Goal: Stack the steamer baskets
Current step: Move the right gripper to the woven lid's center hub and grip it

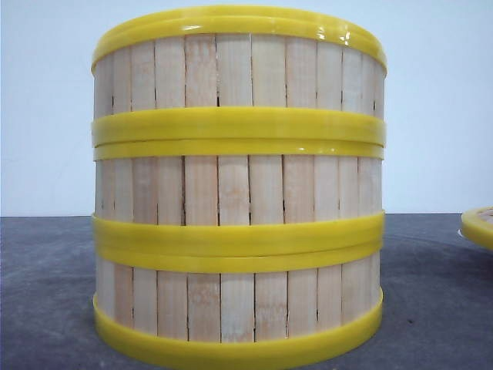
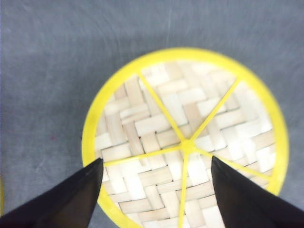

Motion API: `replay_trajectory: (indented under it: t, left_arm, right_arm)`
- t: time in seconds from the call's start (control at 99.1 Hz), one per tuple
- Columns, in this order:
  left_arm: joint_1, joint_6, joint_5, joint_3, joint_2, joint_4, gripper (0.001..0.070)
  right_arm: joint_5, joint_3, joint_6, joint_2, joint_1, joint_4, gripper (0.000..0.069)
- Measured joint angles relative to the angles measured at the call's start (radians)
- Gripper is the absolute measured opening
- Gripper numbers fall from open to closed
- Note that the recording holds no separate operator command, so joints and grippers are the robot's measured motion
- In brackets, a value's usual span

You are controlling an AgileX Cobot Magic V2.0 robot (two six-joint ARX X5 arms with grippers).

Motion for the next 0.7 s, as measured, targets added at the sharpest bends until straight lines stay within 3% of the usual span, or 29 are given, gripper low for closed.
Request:
replay_trajectory:
  t: [0.262,0.595,0.696]
  left_arm:
    - [0.000,0.000,0.000,0.000,0.000,0.000,0.0239]
    - [0.000,0.000,0.000,0.000,0.000,0.000,0.0239]
    - [0.000,0.000,0.000,0.000,0.000,0.000,0.0239]
  right_arm:
    - [-0.014,-0.053,0.002,0.082,-0.051,0.051,0.0347]
    - [-0.016,-0.053,0.003,0.192,-0.084,0.072,0.0325]
    - [-0.016,-0.053,0.003,0.204,-0.094,0.084,0.0275]
